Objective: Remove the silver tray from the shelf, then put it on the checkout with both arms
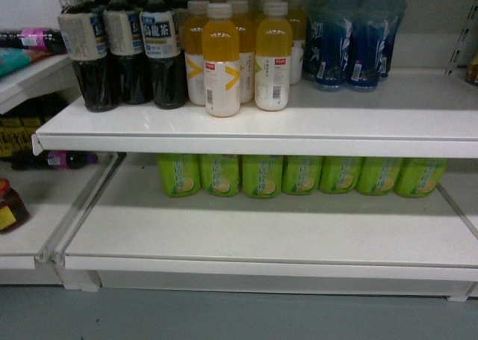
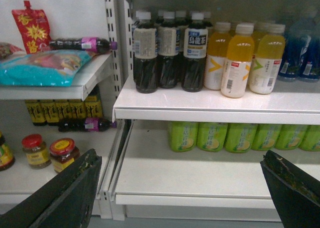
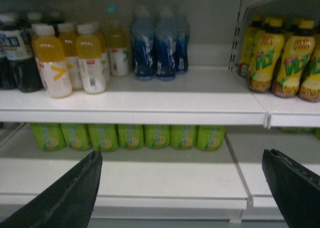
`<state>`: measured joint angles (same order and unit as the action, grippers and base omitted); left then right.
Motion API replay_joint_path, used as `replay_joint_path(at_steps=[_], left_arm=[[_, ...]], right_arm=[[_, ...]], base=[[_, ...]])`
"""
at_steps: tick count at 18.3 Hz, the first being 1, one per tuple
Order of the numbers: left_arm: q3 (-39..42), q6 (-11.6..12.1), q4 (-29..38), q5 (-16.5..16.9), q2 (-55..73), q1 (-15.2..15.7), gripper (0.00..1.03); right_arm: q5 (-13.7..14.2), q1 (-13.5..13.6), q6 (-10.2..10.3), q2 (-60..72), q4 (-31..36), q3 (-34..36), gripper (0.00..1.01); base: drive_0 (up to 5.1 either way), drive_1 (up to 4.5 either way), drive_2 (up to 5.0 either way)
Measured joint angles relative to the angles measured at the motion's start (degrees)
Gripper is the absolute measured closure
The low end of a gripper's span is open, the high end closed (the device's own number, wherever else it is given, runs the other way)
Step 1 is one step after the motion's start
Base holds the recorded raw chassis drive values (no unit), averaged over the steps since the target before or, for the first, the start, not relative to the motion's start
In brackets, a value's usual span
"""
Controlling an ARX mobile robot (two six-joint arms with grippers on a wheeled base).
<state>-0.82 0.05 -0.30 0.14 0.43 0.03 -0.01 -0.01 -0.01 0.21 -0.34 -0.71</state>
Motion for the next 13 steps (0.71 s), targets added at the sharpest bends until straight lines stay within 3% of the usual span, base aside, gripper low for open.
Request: replay_joint_path(at_steps=[13], left_arm=[[0.0, 0.0, 0.09, -0.13, 0.0, 0.0, 0.05]], right_arm=[[0.04, 0.0, 0.24, 0.0, 0.07, 0.0, 0.03]], base=[[0.0, 0.0, 0.0]])
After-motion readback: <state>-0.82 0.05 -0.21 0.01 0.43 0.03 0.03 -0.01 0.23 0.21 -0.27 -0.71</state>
